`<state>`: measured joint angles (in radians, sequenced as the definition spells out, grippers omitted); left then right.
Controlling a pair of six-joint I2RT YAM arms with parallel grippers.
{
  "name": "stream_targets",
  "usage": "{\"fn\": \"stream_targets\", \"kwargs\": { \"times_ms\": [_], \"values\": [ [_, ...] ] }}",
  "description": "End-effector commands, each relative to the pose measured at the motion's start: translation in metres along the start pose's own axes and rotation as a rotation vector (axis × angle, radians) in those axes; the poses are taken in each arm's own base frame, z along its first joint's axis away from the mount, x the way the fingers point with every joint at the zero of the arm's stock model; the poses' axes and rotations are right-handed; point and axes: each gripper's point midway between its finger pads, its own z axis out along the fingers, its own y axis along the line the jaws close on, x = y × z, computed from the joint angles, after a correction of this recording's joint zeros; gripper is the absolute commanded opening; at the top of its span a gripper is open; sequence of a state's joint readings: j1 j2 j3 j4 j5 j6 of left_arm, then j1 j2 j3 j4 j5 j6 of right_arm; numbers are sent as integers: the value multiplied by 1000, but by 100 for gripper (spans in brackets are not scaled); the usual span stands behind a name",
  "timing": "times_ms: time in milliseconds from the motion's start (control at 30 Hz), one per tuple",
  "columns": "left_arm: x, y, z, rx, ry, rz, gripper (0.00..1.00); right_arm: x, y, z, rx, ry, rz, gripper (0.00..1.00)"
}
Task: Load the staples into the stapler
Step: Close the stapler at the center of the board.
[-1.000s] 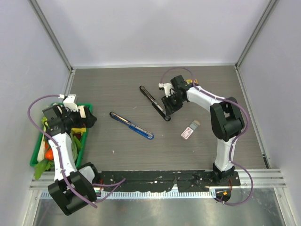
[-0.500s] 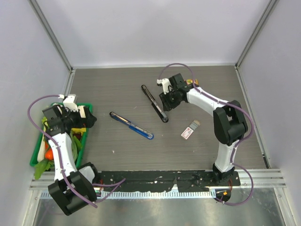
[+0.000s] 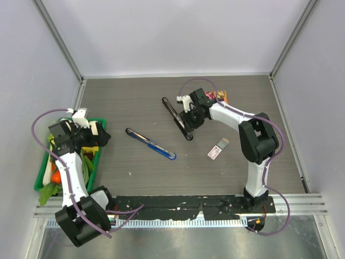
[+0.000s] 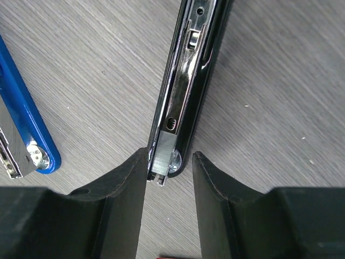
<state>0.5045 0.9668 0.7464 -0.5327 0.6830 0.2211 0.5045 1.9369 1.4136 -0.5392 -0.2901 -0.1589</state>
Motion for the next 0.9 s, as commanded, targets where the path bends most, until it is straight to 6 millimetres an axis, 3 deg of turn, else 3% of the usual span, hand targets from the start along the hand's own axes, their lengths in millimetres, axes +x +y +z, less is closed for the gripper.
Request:
{"fn": "stream_targets", "kwargs": {
  "times_ms": [0,167,300,400,500,567,733,867],
  "values": [
    [-5,-2,-2,17,-21,9,100,-1,7,0,-4,7,-21,44],
    [-5,-2,-1,17,-21,9,100,2,11,5,7,29,-39,44],
    [-5,-2,-1,19,-18,5,100,10,-1,12,86,68,-63,43],
    [-6,-2,-2,18,-21,6,100,19,-9,17,121,102,-72,41],
    [-11,-6,-4,33,-29,-3,100,21,-11,16,129,112,-97,32],
    [-15,-17,-5,88,-26,3,100,21,-11,13,120,109,-149,23],
    [-26,-61,-3,295,-2,182,100,14,-16,3,119,86,-290,19],
    [-18,-94,23,441,36,482,100,12,-22,2,95,86,-355,16]
  ]
}}
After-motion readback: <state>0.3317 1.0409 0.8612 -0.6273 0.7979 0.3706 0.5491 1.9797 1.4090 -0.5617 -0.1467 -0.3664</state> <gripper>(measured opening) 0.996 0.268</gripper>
